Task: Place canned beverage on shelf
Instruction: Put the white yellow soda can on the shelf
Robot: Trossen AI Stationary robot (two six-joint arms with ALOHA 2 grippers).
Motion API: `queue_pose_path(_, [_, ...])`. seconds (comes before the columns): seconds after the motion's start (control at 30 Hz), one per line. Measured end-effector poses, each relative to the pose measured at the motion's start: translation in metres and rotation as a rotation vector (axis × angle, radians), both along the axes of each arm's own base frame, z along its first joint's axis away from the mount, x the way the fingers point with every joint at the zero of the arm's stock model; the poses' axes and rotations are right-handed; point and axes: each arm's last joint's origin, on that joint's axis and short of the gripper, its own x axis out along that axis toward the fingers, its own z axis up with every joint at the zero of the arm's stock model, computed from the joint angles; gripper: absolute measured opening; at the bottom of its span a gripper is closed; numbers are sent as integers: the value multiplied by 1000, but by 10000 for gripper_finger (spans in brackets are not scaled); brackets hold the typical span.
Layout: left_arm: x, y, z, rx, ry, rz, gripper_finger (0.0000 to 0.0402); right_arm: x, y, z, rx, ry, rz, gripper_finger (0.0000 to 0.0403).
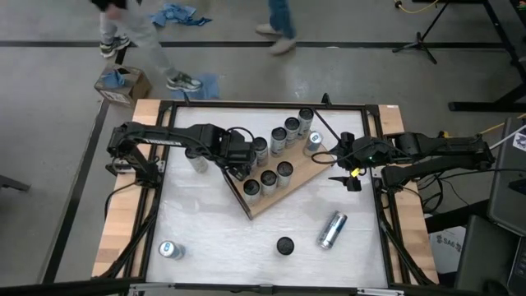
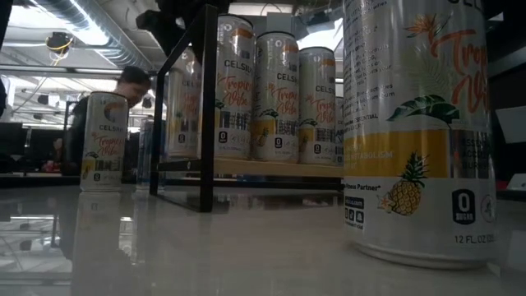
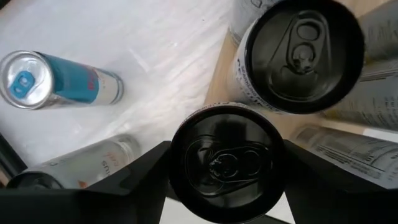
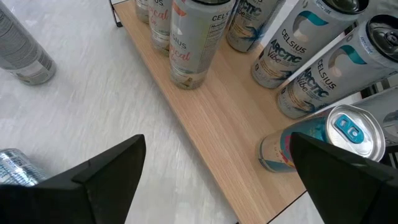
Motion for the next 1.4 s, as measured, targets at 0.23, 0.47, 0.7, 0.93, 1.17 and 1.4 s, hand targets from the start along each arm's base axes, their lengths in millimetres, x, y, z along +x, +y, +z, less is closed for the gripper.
queue_pose_path(0.23, [-1,0,-11,8,21,0,245,0,0,0,0,0,0,387])
queue_pose_path(0.47, [0,0,-11,7,10,-2,261,0,0,0,0,0,0,387])
queue_pose_path(0.7, [2,0,-14,-7,13,-2,285,0,0,0,0,0,0,387])
queue_pose_path(0.93, [2,0,-14,-4,5,-1,288,0,0,0,0,0,0,387])
queue_pose_path(1.17, [3,0,-14,-23,4,-2,288,0,0,0,0,0,0,387])
queue_pose_path(1.4, [3,0,-14,-25,3,-2,289,0,0,0,0,0,0,387])
